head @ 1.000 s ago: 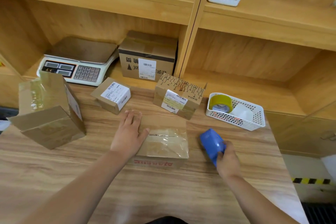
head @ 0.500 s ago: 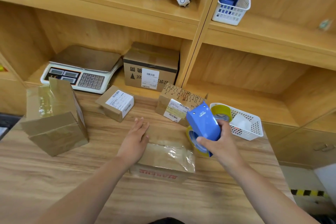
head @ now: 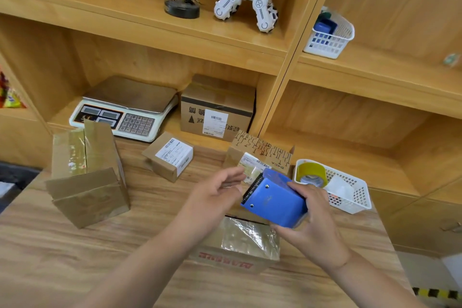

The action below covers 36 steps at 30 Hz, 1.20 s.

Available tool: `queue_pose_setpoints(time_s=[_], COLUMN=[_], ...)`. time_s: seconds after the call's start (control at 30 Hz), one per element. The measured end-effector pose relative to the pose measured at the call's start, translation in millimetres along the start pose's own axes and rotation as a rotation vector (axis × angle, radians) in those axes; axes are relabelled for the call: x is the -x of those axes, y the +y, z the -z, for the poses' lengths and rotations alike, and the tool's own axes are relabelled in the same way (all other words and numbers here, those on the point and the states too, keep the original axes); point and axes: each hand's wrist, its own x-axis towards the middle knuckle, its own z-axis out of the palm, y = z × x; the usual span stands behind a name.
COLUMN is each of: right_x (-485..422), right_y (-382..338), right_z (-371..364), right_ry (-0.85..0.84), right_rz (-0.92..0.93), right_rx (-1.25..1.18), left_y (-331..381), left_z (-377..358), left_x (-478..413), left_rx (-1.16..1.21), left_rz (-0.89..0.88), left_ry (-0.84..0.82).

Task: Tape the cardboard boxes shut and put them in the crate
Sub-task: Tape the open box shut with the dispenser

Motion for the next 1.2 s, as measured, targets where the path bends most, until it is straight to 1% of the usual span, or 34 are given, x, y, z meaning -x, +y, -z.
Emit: queue_pose_setpoints(time_s=[0.1,0.33,0.4,0.53,0.67,0.87,1.0,1.1,1.2], right_x=[0.8,4.0,4.3,4.7,5.2,4.0,-0.4,-6.4,-13.8], right_y=[1.3,6.5,6.7,6.8,7.5,10.3,12.2,11.1,10.3], right_z=[0.0,3.1,4.6,5.8,7.1,10.3,13.2,14.3,14.7], right_ry=[0.050,0.021,0.013,0.006,-0.016,-0.042,-0.088,-0.151,-0.241], right_rz=[0.107,0.256,0.277,0.277,0.294,0.323,0.343,0.329,0.270], right_rx=[0.072,0.144,0.158,0.161,0.166,0.174,0.158,0.169,0.137], left_y=[4.0,8.0,7.7,8.1,7.9,6.3,-0.3,-5.7,-9.9], left_z=[0.3,6.5,5.4,1.3,-1.5,2.9,7.3,9.0,13.5], left_x=[2.7,1.1,1.1,3.2,5.6,4.2,2.7,1.1,-2.2], left_rx=[-0.015,-0.043,-0.056,-0.028,-0.033,-0.085,-0.078,-0.036,-0.043], left_rz=[0.044,0.165,0.156,0.074,0.033,0.069,0.113,0.148,0.173], left_ry=[0.031,-0.065,-0.052,0.082,0.163,0.213,0.205,0.224,0.260])
